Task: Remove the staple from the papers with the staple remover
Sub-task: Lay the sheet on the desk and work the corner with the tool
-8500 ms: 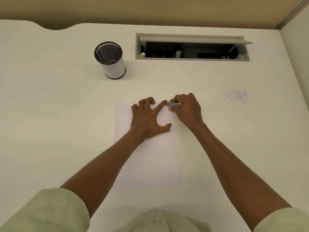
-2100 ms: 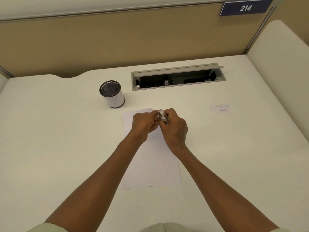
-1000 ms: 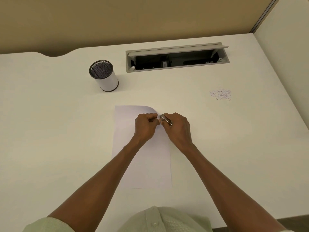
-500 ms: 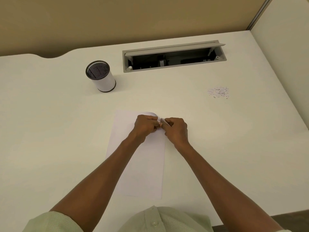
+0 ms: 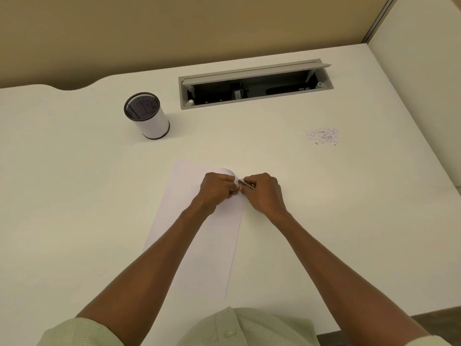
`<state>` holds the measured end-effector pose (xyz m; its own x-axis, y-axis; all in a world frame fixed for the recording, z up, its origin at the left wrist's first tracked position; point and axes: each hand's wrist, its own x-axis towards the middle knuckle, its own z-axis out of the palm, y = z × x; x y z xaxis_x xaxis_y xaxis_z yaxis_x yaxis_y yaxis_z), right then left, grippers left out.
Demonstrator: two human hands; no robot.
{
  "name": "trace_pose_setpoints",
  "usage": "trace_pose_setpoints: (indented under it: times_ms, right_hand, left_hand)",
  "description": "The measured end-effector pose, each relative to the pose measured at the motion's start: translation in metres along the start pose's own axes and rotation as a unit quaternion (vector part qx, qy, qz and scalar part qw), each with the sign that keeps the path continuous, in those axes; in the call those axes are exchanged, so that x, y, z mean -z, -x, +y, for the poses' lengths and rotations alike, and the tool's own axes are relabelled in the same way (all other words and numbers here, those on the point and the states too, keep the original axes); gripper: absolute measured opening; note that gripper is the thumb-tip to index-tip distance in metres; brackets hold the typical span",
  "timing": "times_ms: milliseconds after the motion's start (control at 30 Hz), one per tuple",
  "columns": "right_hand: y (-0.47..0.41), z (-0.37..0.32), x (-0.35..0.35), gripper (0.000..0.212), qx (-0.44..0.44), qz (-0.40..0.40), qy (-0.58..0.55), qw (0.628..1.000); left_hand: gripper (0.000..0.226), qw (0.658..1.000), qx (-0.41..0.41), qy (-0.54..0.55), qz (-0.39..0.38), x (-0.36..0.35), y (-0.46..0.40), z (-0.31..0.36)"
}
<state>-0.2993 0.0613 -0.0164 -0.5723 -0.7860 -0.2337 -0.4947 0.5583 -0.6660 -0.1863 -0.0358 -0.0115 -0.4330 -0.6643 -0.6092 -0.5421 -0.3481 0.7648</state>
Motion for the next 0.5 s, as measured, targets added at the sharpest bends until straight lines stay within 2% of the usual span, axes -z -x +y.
trace_pose_setpoints:
  times_ms: [167, 333, 400, 500]
  right_hand:
    - [0.003, -0.007, -0.007, 0.039, 0.024, 0.021, 0.046, 0.998]
    - [0.002, -0.002, -0.018, 0.041, -0.051, 0.014, -0.103, 0.993]
    - [0.006, -0.001, -0.021, 0.038, -0.018, 0.031, -0.068, 0.997]
    - [0.012, 0.0, -0.021, 0.028, 0.071, 0.05, 0.063, 0.994]
  left_hand:
    - [0.012, 1.0, -0.017, 0.016, 0.0, 0.0, 0.004, -0.001]
    - [0.014, 1.0, 0.0, 0.023, 0.005, 0.003, 0.0, 0.0]
    - [0.016, 1.0, 0.007, 0.02, 0.003, 0.004, -0.001, 0.0]
    - [0.023, 1.0, 0.016, 0.02, -0.008, 0.006, -0.004, -0.001]
